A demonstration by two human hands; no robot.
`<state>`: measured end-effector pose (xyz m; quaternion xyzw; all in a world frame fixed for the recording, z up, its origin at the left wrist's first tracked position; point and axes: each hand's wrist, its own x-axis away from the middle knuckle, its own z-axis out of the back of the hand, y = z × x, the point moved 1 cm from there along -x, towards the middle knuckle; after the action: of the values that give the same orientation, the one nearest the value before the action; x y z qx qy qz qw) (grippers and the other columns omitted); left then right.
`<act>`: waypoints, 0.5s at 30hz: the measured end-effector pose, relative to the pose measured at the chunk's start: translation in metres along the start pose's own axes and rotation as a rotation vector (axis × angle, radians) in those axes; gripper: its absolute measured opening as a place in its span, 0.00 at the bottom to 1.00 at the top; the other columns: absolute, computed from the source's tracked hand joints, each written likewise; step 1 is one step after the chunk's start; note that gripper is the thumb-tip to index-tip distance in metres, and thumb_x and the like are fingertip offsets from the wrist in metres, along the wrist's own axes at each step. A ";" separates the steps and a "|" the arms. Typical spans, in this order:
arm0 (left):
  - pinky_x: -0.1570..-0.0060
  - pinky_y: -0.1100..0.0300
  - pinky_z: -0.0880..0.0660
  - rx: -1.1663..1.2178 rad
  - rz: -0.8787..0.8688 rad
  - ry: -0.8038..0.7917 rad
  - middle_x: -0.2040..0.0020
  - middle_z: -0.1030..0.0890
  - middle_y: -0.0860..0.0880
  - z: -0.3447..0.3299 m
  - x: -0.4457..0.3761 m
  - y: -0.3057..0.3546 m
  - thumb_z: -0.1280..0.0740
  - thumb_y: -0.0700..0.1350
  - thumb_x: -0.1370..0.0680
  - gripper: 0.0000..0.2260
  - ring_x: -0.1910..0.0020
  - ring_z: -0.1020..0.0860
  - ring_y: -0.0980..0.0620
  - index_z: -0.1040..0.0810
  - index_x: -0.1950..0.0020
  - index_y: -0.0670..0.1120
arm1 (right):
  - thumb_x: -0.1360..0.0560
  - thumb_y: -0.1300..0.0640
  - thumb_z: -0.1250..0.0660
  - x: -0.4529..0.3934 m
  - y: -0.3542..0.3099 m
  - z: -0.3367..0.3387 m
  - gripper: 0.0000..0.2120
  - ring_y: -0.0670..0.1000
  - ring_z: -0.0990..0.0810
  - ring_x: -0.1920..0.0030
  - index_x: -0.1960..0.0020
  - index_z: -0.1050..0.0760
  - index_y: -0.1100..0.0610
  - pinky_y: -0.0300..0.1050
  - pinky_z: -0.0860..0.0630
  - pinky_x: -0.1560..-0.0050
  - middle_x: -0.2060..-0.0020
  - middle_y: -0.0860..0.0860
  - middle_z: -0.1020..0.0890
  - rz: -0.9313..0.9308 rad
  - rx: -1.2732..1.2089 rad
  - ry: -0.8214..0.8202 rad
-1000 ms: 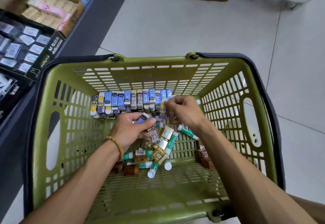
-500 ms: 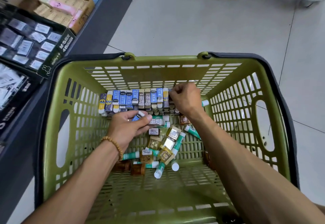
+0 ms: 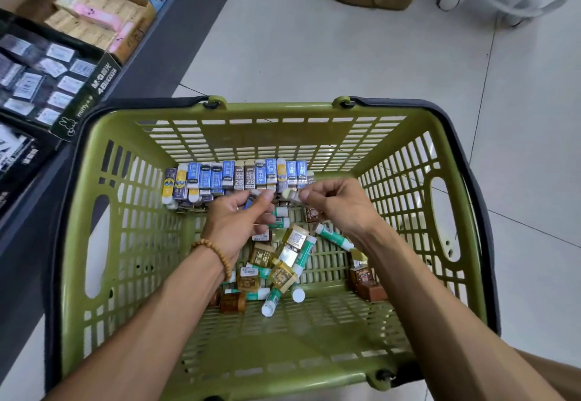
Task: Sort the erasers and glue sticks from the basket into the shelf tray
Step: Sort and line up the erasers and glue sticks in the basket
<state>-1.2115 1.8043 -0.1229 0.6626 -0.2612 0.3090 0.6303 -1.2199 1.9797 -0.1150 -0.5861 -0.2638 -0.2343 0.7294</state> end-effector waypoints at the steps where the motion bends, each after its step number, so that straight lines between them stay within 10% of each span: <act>1: 0.64 0.63 0.24 -0.042 -0.010 0.009 0.55 0.18 0.44 0.001 -0.001 -0.001 0.30 0.49 0.28 0.16 0.61 0.20 0.53 0.20 0.45 0.41 | 0.25 0.62 0.28 -0.004 0.002 0.002 0.05 0.42 0.19 0.64 0.60 0.19 0.59 0.44 0.21 0.52 0.60 0.52 0.15 -0.019 -0.035 0.084; 7: 0.47 0.51 0.23 -0.247 -0.017 -0.004 0.52 0.28 0.64 0.007 0.002 0.000 0.42 0.56 0.20 0.16 0.50 0.23 0.50 0.18 0.46 0.50 | 0.25 0.60 0.27 -0.032 0.005 -0.019 0.06 0.54 0.15 0.57 0.59 0.21 0.57 0.55 0.17 0.49 0.60 0.54 0.15 -0.001 -0.041 0.335; 15: 0.55 0.56 0.19 -0.235 -0.070 0.109 0.53 0.18 0.53 0.014 -0.001 0.004 0.33 0.47 0.22 0.04 0.63 0.20 0.54 0.18 0.53 0.50 | 0.24 0.53 0.28 -0.042 0.005 -0.022 0.12 0.45 0.21 0.69 0.63 0.20 0.58 0.41 0.24 0.64 0.69 0.49 0.18 0.104 0.311 0.313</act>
<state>-1.2140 1.7898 -0.1205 0.5750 -0.2378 0.2897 0.7272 -1.2456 1.9610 -0.1500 -0.4361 -0.1496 -0.2409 0.8540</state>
